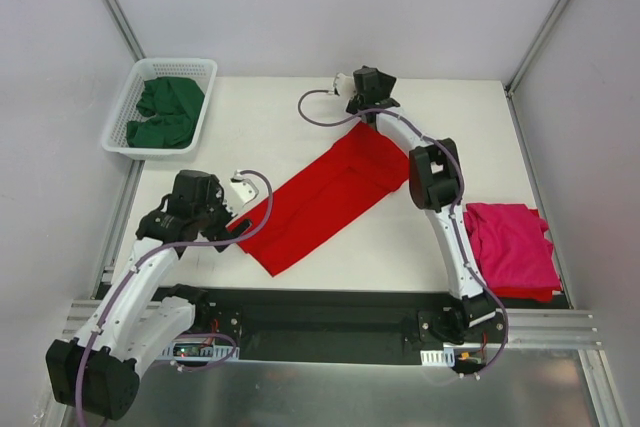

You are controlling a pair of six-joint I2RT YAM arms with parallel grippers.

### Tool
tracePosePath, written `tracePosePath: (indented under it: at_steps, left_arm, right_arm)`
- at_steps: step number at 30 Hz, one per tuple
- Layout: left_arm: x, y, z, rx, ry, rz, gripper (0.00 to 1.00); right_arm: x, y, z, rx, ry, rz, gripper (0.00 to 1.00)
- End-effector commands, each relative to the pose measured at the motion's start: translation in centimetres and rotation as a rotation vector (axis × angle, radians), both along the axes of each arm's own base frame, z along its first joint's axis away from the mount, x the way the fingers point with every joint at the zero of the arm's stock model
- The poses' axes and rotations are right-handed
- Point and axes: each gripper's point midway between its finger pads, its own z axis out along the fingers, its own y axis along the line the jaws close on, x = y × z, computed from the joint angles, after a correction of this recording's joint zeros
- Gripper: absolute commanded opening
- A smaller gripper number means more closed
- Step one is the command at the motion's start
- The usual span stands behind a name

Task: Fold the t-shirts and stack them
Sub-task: Rotate the tshirt 90 degrees

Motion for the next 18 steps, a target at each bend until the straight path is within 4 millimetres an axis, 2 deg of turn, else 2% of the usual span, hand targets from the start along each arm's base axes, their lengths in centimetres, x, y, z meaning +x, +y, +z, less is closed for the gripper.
tracePosePath:
  at_steps: [1,2,5,6,7,8,9,10,12,13,14,15,16,17,18]
  left_arm:
    - [0.0,1.0,0.2,0.033,-0.016,0.024,0.99]
    - [0.1,1.0,0.2,0.035,-0.014,0.023,0.99]
    - [0.5,0.9,0.7,0.033,-0.025,0.02,0.99]
    - [0.5,0.9,0.6,0.034,-0.017,0.02,0.99]
    - [0.6,0.8,0.7,0.03,-0.015,0.016,0.99]
    - [0.6,0.8,0.6,0.031,-0.01,0.016,0.99]
    - [0.6,0.8,0.5,0.032,-0.007,0.016,0.99]
    - [0.6,0.7,0.5,0.027,-0.004,0.019,0.99]
    - [1.0,0.7,0.6,0.007,-0.011,0.035,0.99]
    - [1.1,0.7,0.7,0.0,-0.016,0.046,0.99]
    - [1.2,0.7,0.7,-0.008,-0.014,0.05,0.99]
    - [1.3,0.7,0.8,-0.011,-0.018,0.052,0.99]
    - [1.3,0.7,0.8,-0.014,-0.018,0.051,0.99]
    - [1.4,0.6,0.9,-0.02,-0.022,0.05,0.99]
    - [1.4,0.4,1.0,-0.027,-0.022,0.043,0.99]
  right_arm:
    - [1.5,-3.4,5.1,-0.023,-0.155,-0.108,0.96]
    - [1.0,-3.9,8.4,0.01,-0.201,-0.131,0.96]
    - [-1.4,-4.6,11.0,0.09,-0.212,-0.183,0.96]
    - [-2.8,-4.9,14.8,0.133,-0.248,-0.193,0.96]
    - [-4.4,-5.3,14.9,0.14,-0.192,-0.213,0.96]
    - [-5.6,-4.8,15.6,0.222,-0.169,-0.23,0.96]
    - [-7.6,-4.9,18.4,0.296,-0.167,-0.236,0.96]
    - [-10.1,-4.4,17.1,0.321,-0.034,-0.221,0.96]
    - [-13.5,-3.0,17.5,0.477,0.064,-0.234,0.96]
    - [-16.6,-2.0,17.9,0.554,0.17,-0.199,0.96]
    - [-18.3,-1.0,17.7,0.635,0.232,-0.19,0.96]
    - [-20.3,0.0,15.9,0.714,0.331,-0.218,0.96]
    - [-22.8,1.8,16.4,0.825,0.42,-0.17,0.96]
    - [-24.0,2.7,15.7,0.879,0.473,-0.165,0.96]
    - [-25.6,3.3,12.8,0.918,0.559,-0.21,0.96]
